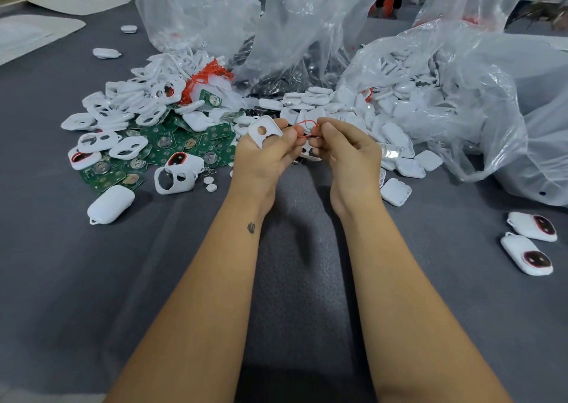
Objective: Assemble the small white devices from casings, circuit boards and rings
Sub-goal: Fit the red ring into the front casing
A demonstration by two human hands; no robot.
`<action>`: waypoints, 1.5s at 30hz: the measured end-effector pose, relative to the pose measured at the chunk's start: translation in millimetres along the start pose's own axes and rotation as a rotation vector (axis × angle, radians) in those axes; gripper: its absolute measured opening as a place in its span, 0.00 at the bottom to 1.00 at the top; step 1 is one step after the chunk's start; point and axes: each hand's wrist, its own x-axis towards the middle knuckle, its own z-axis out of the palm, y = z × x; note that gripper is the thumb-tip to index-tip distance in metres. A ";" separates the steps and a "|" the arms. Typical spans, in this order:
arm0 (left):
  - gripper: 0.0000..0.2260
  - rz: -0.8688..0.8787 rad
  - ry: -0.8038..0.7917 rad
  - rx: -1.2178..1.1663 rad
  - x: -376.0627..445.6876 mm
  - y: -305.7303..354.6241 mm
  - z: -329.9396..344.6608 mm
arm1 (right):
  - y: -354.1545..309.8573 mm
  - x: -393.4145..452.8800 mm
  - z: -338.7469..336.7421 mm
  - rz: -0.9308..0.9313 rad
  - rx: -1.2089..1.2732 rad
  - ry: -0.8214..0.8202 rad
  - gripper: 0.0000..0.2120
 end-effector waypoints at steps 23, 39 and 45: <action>0.09 0.084 -0.064 0.015 -0.3 1.1 0.1 | 0.7 3.4 -2.9 -0.004 0.048 -0.084 0.10; 0.13 -0.126 0.083 -0.014 4.0 4.6 3.3 | 1.3 3.1 0.5 -0.025 -0.068 0.026 0.08; 0.12 -0.031 0.082 0.085 5.1 0.3 2.0 | 0.6 1.2 1.9 -0.055 -0.171 0.037 0.10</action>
